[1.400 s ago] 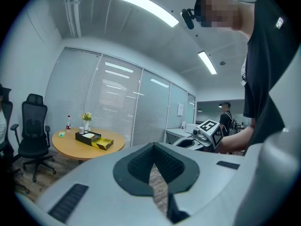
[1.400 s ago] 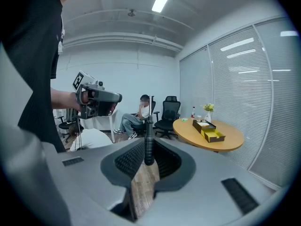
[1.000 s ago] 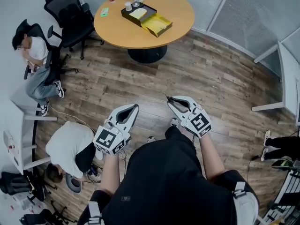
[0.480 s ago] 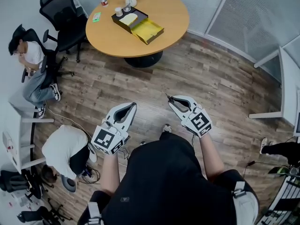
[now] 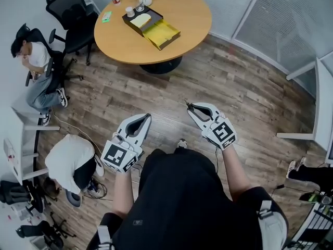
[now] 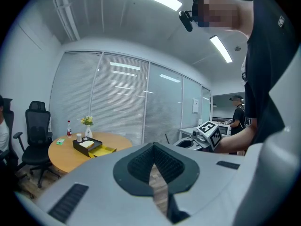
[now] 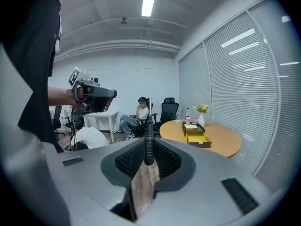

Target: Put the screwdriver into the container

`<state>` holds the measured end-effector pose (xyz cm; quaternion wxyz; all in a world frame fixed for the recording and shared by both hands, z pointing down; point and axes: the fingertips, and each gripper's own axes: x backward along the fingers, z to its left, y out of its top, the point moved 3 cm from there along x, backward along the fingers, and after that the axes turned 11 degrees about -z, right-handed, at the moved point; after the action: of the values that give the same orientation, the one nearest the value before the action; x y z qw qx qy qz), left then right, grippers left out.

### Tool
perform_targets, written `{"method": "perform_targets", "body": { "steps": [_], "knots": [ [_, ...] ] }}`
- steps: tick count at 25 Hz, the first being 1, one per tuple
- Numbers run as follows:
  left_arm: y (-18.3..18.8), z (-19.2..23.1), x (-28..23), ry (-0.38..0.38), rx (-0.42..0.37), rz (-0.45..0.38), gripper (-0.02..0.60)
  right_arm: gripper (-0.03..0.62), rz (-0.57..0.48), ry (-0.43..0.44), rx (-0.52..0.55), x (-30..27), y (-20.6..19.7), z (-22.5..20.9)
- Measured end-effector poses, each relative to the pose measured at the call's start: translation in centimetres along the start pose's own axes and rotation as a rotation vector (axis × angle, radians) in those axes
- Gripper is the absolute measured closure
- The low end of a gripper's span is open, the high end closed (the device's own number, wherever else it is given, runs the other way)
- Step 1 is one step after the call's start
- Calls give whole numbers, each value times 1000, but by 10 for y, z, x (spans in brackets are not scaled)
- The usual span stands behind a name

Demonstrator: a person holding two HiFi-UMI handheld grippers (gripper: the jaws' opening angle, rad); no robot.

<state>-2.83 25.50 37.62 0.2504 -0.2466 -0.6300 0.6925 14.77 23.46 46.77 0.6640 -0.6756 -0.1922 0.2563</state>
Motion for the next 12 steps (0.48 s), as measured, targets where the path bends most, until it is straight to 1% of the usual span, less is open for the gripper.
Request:
{"method": "perform_targets", "body": {
  "steps": [6,9,12],
  "knots": [
    [-2,6,-10,16,12,6,577,536,12,6,-19,0,-6,-10],
    [-1,13,-19,6,13,0,577,536,19,2,-13,-3,-6,-15],
    [-1,23,-32,-16,15,-6,577,536,22,-22,-6,-7,-5,-28]
  ]
}}
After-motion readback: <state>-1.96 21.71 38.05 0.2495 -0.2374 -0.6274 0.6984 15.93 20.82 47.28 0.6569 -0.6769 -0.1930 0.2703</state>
